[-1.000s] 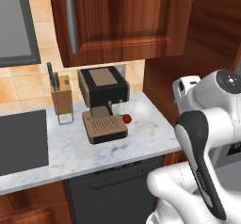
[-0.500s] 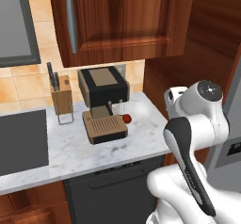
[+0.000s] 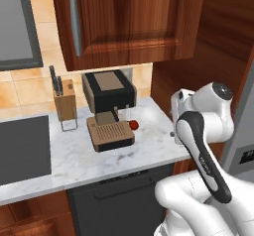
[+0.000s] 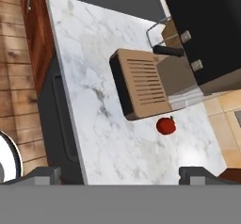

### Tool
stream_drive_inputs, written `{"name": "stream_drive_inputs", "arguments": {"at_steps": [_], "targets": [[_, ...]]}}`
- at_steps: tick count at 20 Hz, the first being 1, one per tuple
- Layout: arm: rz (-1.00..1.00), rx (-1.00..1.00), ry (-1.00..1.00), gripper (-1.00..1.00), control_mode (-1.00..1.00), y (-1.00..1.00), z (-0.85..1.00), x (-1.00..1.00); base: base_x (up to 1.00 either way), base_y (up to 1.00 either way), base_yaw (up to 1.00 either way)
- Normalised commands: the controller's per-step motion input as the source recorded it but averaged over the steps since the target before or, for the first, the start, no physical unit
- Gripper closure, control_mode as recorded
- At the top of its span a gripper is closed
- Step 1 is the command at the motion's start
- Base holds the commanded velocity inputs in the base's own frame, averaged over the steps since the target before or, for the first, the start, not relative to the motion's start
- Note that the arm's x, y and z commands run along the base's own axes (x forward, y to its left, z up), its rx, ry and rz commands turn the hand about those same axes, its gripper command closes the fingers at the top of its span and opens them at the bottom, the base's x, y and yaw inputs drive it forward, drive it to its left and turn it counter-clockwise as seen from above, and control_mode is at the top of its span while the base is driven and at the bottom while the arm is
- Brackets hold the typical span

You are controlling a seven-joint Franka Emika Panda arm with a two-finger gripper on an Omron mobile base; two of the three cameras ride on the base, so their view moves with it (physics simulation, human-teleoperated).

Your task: Place the liquor on the top shelf of the fridge to keep it out of children's reach, and place the cucumber and bell pepper on lower shelves for easy access.

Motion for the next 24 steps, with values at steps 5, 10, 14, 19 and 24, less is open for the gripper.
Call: {"name": "stream_drive_inputs", "arguments": {"at_steps": [5,10,14,19,24], "targets": [[0.00,0.01,0.00,-1.00,-1.00,0.08,-0.24,0.45,0.00,0.00,0.00],[0.00,0.00,0.02,-1.00,-1.00,0.02,-0.26,0.49,0.00,0.00,0.00],[0.00,0.00,0.04,-1.00,-1.00,0.00,-0.22,0.49,0.00,0.00,0.00],[0.00,0.00,0.03,-1.00,-1.00,0.00,-0.25,0.49,0.00,0.00,0.00],[0.01,0.00,0.08,-1.00,-1.00,0.00,-0.20,0.49,0.00,0.00,0.00]]}}
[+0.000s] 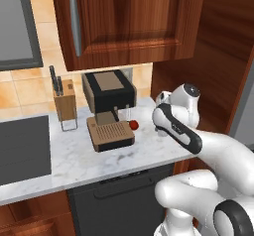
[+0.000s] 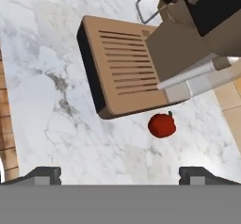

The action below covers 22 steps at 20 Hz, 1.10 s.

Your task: Place the liquor on the top shelf of the fridge to keep it out of children's reach, and place the cucumber and bell pepper on lower shelves for easy access.

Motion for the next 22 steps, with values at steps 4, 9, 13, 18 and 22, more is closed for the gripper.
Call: {"name": "stream_drive_inputs", "arguments": {"at_steps": [4,9,13,18,22], "targets": [[0.04,0.00,0.07,-1.00,-1.00,0.00,-0.21,0.47,0.00,0.00,0.00],[0.09,0.00,0.03,-1.00,-1.00,0.00,-0.24,0.40,0.00,0.00,0.00],[0.12,0.00,0.00,-1.00,-1.00,0.02,-0.29,0.32,0.00,0.00,0.00],[0.10,0.00,0.00,-1.00,-1.00,0.10,-0.30,0.30,0.00,0.00,0.00],[0.09,-0.01,0.00,-1.00,-1.00,0.09,-0.23,0.23,0.00,0.00,0.00]]}}
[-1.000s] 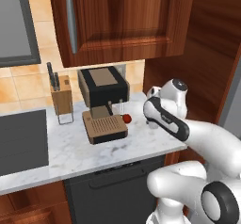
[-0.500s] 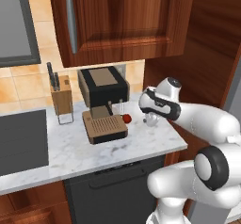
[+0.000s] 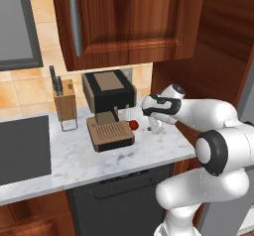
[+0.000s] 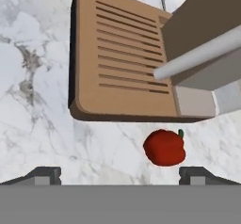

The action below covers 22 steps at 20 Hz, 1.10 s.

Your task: Place the liquor on the top shelf of the fridge to keep it out of children's reach, and place the cucumber and bell pepper on lower shelves for easy access.

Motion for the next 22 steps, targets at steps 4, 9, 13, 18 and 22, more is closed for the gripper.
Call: {"name": "stream_drive_inputs", "arguments": {"at_steps": [4,9,13,18,22], "targets": [[0.09,0.00,0.00,-1.00,-1.00,0.01,-0.16,0.20,0.00,0.00,0.00],[0.05,0.00,0.00,-1.00,-1.00,0.02,-0.09,0.23,0.00,0.00,0.00],[0.01,0.00,0.04,-1.00,-1.00,0.10,-0.04,0.27,0.00,0.00,0.00],[0.00,0.00,0.03,-1.00,-1.00,0.15,-0.06,0.17,0.00,0.00,0.00],[0.00,0.00,0.00,-1.00,-1.00,0.03,-0.14,0.16,0.00,0.00,0.00]]}}
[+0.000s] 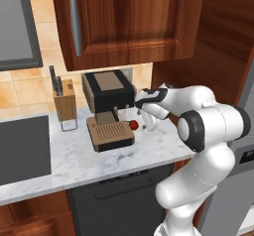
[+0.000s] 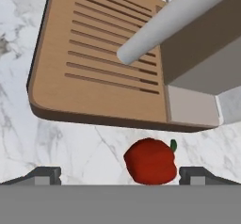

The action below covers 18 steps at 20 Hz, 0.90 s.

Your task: Place the liquor on the top shelf of the fridge to keep it out of children's reach, and place the cucumber and bell pepper on lower shelves for easy access.

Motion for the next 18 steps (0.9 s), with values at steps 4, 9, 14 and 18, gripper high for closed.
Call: {"name": "stream_drive_inputs", "arguments": {"at_steps": [4,9,14,18], "targets": [[0.00,0.00,0.00,-1.00,-1.00,0.00,-0.18,0.22,0.00,0.00,0.00],[0.01,0.00,0.00,-1.00,-1.00,0.00,-0.22,0.20,0.00,0.00,0.00],[0.02,0.00,0.01,-1.00,-1.00,0.00,-0.28,0.18,0.00,0.00,0.00],[0.05,0.00,0.03,-1.00,-1.00,0.00,-0.35,0.24,0.00,0.00,0.00]]}}
